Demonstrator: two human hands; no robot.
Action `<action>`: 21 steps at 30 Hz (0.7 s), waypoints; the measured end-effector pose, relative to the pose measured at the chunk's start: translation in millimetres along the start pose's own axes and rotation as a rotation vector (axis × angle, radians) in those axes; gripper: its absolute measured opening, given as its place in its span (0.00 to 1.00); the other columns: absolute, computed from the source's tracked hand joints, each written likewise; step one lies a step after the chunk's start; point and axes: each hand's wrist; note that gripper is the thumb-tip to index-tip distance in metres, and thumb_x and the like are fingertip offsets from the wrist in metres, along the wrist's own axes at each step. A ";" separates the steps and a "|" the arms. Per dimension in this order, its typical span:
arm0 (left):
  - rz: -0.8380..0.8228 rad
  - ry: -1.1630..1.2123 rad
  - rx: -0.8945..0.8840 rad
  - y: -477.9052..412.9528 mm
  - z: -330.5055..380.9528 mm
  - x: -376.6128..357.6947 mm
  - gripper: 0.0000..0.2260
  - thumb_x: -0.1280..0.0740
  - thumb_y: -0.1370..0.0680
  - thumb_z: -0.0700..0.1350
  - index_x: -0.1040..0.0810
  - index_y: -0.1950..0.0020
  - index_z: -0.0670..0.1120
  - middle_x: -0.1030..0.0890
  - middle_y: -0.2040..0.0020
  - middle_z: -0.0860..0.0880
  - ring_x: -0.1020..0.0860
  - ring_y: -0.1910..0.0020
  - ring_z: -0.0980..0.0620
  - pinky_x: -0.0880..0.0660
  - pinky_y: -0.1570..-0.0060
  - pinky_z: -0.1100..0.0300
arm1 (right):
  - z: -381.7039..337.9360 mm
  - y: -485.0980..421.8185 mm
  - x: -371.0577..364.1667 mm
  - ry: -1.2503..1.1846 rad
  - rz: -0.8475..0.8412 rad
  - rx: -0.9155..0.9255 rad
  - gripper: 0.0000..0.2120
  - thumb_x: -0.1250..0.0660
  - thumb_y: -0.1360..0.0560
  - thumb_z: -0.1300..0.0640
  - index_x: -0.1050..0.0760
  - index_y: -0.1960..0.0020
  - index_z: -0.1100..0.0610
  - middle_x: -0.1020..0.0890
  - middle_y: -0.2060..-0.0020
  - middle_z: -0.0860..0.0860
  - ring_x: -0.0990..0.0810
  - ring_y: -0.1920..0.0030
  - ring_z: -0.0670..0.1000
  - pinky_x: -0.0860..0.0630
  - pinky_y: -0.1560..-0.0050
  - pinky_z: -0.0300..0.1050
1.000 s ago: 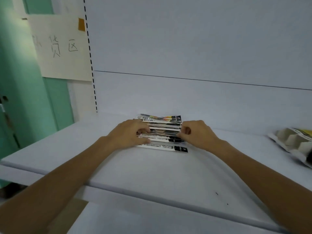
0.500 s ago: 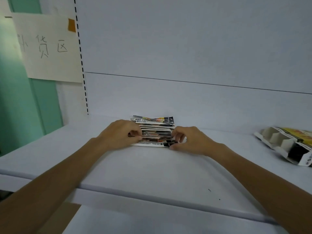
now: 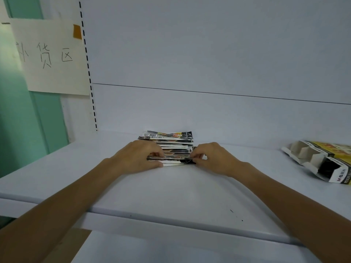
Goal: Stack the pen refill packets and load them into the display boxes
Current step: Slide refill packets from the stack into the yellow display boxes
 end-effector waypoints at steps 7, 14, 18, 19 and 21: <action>0.072 -0.124 -0.016 -5.7 7.8 4.9 0.08 0.39 0.22 0.48 0.22 0.48 0.48 0.24 0.57 0.58 0.29 0.58 0.54 0.33 0.59 0.59 | -1.1 -5.4 10.2 0.017 0.129 0.038 0.07 0.38 0.22 0.59 0.22 0.50 0.58 0.20 0.54 0.52 0.22 0.53 0.52 0.26 0.51 0.49; 0.464 0.532 0.298 -25.0 31.4 24.0 0.02 0.31 0.26 0.43 0.19 0.57 0.46 0.19 0.62 0.54 0.21 0.62 0.59 0.27 0.64 0.70 | -15.7 -15.0 17.5 -0.264 0.301 -0.327 0.24 0.34 0.26 0.47 0.34 0.34 0.56 0.26 0.40 0.50 0.29 0.39 0.49 0.32 0.42 0.44; 0.409 1.191 0.383 -41.2 66.3 25.3 0.03 0.34 0.24 0.37 0.22 0.57 0.43 0.18 0.61 0.48 0.18 0.60 0.54 0.20 0.60 0.63 | -28.3 -21.0 10.8 -0.616 0.081 -0.312 0.14 0.32 0.27 0.46 0.25 0.50 0.56 0.22 0.56 0.48 0.24 0.54 0.48 0.29 0.54 0.42; 0.386 1.277 0.377 -43.5 73.2 23.6 0.04 0.35 0.23 0.37 0.22 0.56 0.43 0.18 0.61 0.47 0.18 0.60 0.53 0.20 0.59 0.62 | -28.5 -20.4 9.5 -0.629 0.112 -0.284 0.12 0.32 0.27 0.48 0.25 0.57 0.57 0.24 0.63 0.48 0.26 0.60 0.49 0.30 0.57 0.45; 0.372 1.214 0.387 -48.5 79.1 17.2 0.04 0.36 0.23 0.39 0.22 0.55 0.46 0.18 0.59 0.48 0.18 0.57 0.54 0.21 0.56 0.62 | -23.3 -16.5 11.4 -0.619 0.187 -0.268 0.15 0.30 0.28 0.52 0.31 0.68 0.55 0.31 0.75 0.44 0.31 0.68 0.50 0.31 0.61 0.47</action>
Point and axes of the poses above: each hand's wrist, its own y-axis away from the middle knuckle, its own x-axis out of the back of the hand, z = x × y
